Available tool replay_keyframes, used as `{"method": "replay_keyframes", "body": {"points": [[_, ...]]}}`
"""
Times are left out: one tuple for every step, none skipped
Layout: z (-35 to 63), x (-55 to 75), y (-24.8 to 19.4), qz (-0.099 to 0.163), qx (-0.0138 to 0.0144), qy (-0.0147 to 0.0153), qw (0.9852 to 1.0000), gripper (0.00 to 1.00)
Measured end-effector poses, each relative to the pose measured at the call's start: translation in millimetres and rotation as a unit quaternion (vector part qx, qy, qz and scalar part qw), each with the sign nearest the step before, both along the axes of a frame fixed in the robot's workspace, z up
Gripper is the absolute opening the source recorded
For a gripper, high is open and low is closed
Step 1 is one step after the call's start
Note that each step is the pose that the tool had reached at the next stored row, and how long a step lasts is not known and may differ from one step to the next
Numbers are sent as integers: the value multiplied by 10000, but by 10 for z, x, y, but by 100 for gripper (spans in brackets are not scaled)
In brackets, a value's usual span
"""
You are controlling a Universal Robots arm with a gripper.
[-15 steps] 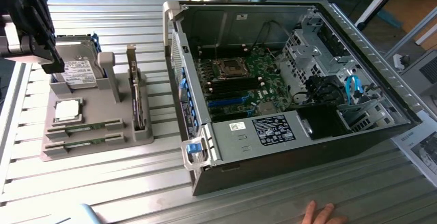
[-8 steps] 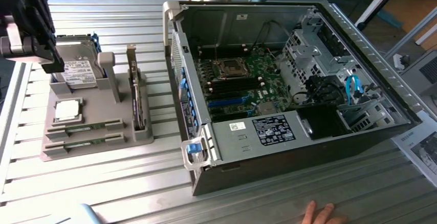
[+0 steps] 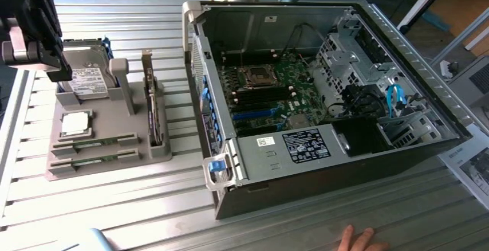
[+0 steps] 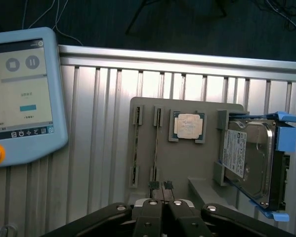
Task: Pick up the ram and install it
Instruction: 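Pick up the ram and move it above insertion slot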
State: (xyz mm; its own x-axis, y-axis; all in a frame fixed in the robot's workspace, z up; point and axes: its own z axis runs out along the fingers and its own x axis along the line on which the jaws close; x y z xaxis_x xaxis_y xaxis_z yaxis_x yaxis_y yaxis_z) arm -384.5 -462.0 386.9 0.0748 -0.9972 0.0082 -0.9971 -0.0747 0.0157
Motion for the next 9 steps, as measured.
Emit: {"method": "replay_keyframes", "body": {"points": [[0, 0, 0, 0, 0, 0, 10000, 11], [-3, 1, 0, 0, 0, 0, 10000, 11], [-6, 1, 1, 0, 0, 0, 10000, 11], [-12, 0, 0, 0, 0, 0, 10000, 11], [-25, 0, -2, 0, 0, -1, 10000, 11], [-32, 1, -8, 0, 0, 0, 10000, 11], [-37, 1, -13, -1, 0, 0, 10000, 11], [-43, 0, -19, -7, 0, 0, 10000, 11], [-49, 0, -26, -14, 0, -1, 10000, 11]]}}
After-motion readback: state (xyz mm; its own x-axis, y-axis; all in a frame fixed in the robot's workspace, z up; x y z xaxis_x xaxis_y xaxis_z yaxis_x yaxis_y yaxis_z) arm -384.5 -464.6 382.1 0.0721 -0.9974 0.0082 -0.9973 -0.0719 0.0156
